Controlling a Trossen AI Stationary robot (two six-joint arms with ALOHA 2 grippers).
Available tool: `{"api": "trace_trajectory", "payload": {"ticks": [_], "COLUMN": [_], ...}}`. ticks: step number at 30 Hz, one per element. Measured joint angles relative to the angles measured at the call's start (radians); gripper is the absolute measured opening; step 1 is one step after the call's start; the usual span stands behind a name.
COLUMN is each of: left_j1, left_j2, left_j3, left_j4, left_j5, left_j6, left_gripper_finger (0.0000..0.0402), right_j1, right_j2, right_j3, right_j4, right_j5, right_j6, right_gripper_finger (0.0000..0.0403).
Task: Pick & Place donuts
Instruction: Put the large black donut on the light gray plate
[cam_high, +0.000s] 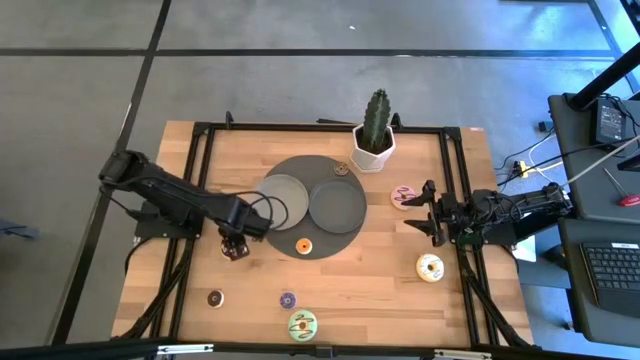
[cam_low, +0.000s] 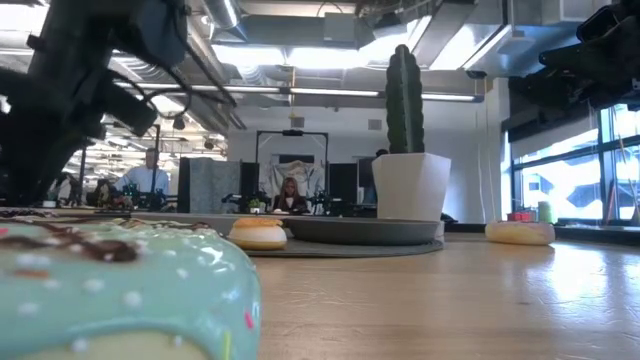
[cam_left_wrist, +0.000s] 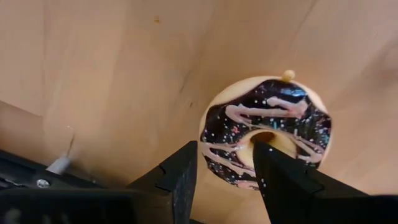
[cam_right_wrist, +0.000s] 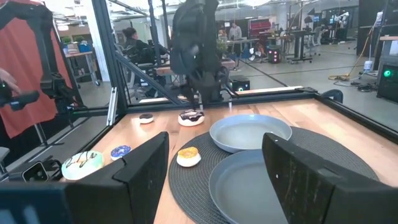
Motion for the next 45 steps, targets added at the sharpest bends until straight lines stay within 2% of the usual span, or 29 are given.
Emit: {"api": "trace_trajectory", "payload": {"ticks": [15,23,28,31,37,42,45], "left_j1": [-0.012,-0.012,-0.004,0.008,0.076,0.175,0.240], "left_j2": [0.126,0.126,0.106,0.066,-0.038,-0.090,-0.094], "left_j3": [0.001,0.001,0.001,0.001,0.010,0.089,0.149], "left_j4": [0.015,0.016,0.007,0.000,0.015,0.060,0.153], "left_j5": [-0.001,0.014,0.067,0.083,-0.020,-0.061,-0.106], "left_j6": [0.082,0.186,0.193,0.179,0.155,0.161,0.226], "left_gripper_finger": [0.0127,0.0064,0.0013,0.0010,0.0008,0.0008,0.0008], "right_j1": [0.000,0.000,0.000,0.000,0.000,0.000,0.000], "right_j2": [0.000,0.000,0.000,0.000,0.000,0.000,0.000], "right_j3": [0.000,0.000,0.000,0.000,0.000,0.000,0.000], "right_j4": [0.000,0.000,0.000,0.000,0.000,0.000,0.000], "right_j5": [0.000,0.000,0.000,0.000,0.000,0.001,0.002], "right_j6": [0.000,-0.012,-0.025,-0.025,-0.026,-0.027,-0.030], "right_gripper_finger": [0.0259,0.0259,0.0259,0.0259,0.0259,0.0259,0.0259]}}
